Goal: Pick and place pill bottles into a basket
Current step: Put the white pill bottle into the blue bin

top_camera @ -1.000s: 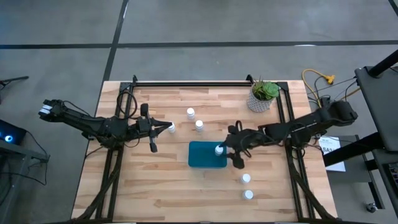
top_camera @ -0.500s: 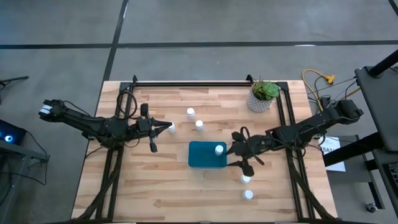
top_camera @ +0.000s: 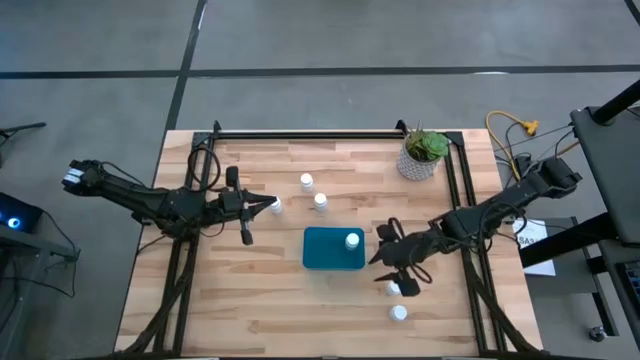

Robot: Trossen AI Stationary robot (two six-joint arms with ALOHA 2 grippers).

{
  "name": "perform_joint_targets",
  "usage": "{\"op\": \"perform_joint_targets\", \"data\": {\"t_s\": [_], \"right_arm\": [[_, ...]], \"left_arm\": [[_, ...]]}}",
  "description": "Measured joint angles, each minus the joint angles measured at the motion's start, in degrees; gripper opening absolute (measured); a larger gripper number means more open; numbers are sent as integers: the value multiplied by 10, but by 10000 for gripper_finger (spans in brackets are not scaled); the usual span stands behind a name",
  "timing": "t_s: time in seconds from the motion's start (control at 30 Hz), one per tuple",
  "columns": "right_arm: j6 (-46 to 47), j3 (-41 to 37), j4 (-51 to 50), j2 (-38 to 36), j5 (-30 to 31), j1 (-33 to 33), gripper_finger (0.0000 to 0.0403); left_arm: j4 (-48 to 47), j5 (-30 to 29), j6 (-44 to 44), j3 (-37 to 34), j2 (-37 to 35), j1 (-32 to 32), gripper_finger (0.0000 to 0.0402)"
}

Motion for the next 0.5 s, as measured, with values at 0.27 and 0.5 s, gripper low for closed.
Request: {"op": "perform_joint_targets", "data": {"t_s": [0.27,0.5], "right_arm": [[26,51,-117,0,47,46,215],[60,95,-230,9,49,62,215]], "left_arm": [[0,0,0,0,0,0,0],[0,0,-3,0,0,0,0]]}}
